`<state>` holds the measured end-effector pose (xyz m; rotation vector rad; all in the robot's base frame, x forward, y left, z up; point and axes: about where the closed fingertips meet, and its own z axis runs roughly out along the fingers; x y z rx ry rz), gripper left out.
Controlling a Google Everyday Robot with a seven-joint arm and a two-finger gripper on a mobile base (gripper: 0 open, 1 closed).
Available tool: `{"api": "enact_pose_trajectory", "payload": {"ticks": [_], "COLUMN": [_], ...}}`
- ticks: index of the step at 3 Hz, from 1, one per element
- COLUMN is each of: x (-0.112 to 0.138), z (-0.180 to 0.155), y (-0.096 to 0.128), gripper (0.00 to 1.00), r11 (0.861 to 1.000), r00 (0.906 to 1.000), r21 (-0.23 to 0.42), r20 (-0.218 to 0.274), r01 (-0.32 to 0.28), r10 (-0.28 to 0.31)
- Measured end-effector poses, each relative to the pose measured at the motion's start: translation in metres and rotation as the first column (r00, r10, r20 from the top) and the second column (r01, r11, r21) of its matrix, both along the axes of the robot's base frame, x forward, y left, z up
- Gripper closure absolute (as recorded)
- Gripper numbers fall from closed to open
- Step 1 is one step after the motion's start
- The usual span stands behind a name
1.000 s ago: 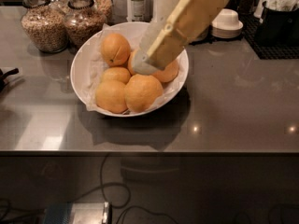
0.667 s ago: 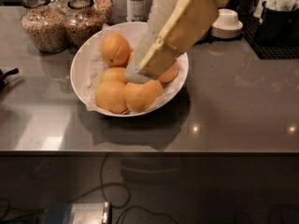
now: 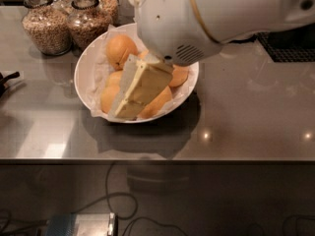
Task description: Pick orange from white bowl
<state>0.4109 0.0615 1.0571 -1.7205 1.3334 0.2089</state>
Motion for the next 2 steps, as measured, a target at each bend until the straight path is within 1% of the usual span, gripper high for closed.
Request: {"api": "enact_pose_trajectory", "payload": {"ticks": [1,2], "x": [0.027,0.047], "z": [-0.043,-0.08], "y": [-0.006,-0.021], "gripper": [0.0,0.0], "r11": [0.998,0.993], "r00": [0.997,0.9875], "r21": [-0.027,-0.039], "r20": [-0.042,-0.105], "r01": [0.063,0.114], "r10": [-0.065,-0.117]}}
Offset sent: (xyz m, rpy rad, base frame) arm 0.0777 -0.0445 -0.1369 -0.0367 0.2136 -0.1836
